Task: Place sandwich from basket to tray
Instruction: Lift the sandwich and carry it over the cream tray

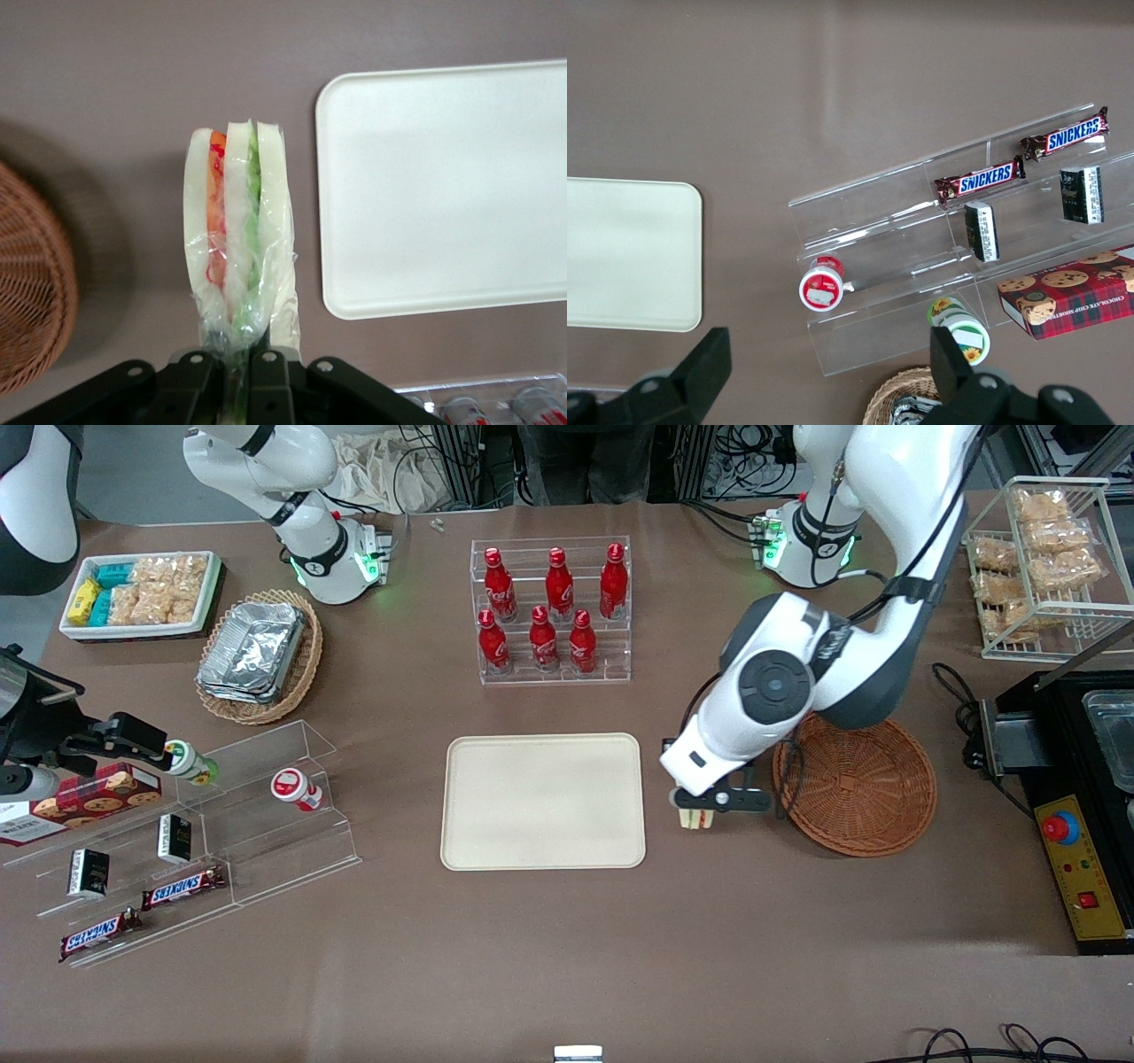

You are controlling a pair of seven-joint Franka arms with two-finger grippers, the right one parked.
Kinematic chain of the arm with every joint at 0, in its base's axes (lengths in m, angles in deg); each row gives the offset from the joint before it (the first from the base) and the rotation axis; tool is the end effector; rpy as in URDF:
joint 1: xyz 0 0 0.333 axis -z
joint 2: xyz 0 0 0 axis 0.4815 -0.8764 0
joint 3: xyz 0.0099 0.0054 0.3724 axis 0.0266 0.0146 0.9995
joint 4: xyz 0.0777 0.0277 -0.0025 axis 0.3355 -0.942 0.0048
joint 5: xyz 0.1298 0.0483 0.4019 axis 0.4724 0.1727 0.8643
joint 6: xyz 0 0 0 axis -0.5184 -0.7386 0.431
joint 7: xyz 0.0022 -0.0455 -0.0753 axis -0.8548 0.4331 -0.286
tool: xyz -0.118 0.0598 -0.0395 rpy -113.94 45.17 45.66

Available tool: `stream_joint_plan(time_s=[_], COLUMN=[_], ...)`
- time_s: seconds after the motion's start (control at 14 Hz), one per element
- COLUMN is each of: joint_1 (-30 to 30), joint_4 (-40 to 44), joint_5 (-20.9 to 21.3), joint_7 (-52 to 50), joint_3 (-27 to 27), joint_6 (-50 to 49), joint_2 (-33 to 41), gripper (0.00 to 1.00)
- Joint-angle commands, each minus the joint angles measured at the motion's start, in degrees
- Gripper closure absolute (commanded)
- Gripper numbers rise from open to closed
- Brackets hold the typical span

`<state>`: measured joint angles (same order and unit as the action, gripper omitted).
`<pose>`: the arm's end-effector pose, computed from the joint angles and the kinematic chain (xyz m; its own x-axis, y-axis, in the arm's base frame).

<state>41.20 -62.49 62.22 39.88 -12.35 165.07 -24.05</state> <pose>0.6161 -0.3660 0.3896 0.9892 -0.0847 -0.1199 -0.0795 -0.9957 0.0476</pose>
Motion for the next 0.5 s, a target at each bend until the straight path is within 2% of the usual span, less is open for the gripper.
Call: stream_joint_plan(time_s=[0.0, 0.14, 0.29, 0.43], joint_1=[-0.2, 0.0, 4.0, 5.4], joint_4=[2.6, 4.4, 5.3, 5.1], joint_5=[2.3, 2.8, 5.3, 10.0], joint_7=[-1.1, -1.2, -2.5, -6.0], joint_3=[-3.4, -5.4, -4.9, -4.9], joint_6=[3.4, 5.2, 6.2, 8.7], joint_2=[-5.5, -8.8, -10.7, -12.5], gripper=[1.0, 1.0, 1.0, 1.0])
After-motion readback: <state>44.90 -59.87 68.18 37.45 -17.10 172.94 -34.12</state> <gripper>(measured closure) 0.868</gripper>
